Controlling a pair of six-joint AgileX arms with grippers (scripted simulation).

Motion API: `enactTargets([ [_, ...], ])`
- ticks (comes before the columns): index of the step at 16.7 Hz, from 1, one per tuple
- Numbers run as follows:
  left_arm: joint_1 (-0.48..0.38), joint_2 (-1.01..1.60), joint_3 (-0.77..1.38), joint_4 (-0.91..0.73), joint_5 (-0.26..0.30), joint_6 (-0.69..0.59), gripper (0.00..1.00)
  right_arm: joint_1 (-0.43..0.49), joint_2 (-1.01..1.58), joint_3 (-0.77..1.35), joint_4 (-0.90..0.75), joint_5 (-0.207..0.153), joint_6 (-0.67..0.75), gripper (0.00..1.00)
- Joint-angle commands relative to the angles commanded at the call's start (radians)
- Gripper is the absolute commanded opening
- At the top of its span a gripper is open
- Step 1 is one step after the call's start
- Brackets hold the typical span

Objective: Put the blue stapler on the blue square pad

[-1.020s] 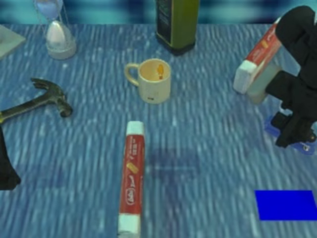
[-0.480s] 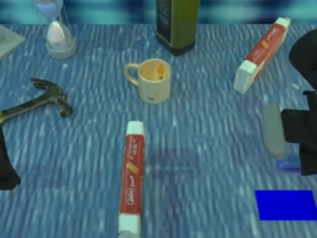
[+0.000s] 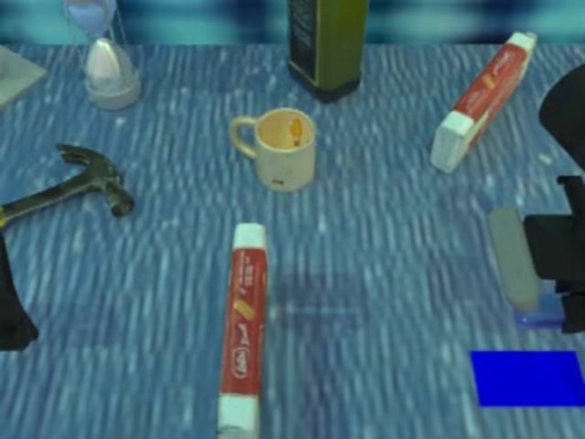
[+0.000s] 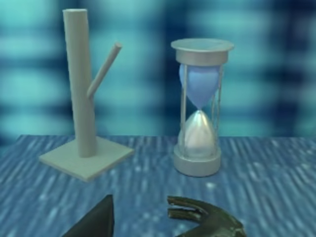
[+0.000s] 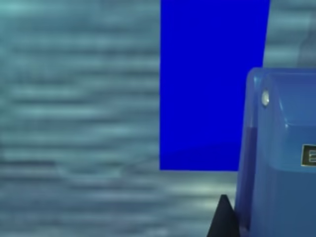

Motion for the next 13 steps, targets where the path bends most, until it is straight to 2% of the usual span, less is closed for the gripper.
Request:
enactTargets([
  [3, 0.000, 0.000, 0.000, 0.000, 0.000, 0.000, 1.00, 0.003, 0.024, -0.049, 0.069, -0.001, 0.000, 0.00],
  [9, 0.000, 0.000, 0.000, 0.000, 0.000, 0.000, 1.00, 0.007, 0.126, -0.231, 0.368, -0.001, 0.005, 0.00],
  [13, 0.000, 0.000, 0.000, 0.000, 0.000, 0.000, 1.00, 0.009, 0.150, -0.272, 0.423, 0.000, 0.004, 0.00],
])
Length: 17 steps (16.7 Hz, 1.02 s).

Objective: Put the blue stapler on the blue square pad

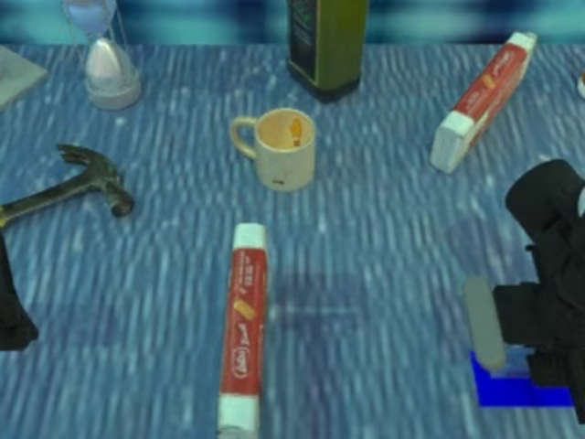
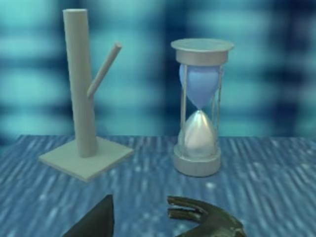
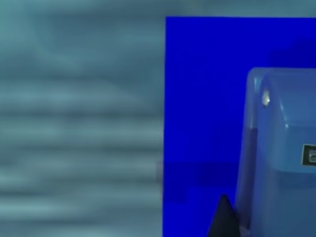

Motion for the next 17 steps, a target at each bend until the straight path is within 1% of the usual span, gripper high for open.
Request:
enactTargets([
  [2, 0.000, 0.000, 0.000, 0.000, 0.000, 0.000, 1.00, 0.000, 0.000, 0.000, 0.000, 0.000, 0.000, 0.00],
  [15, 0.000, 0.000, 0.000, 0.000, 0.000, 0.000, 1.00, 0.000, 0.000, 0.000, 0.000, 0.000, 0.000, 0.98],
  [16, 0.000, 0.000, 0.000, 0.000, 0.000, 0.000, 1.00, 0.000, 0.000, 0.000, 0.000, 0.000, 0.000, 1.00],
  [17, 0.000, 0.000, 0.000, 0.000, 0.000, 0.000, 1.00, 0.000, 0.000, 0.000, 0.000, 0.000, 0.000, 1.00],
])
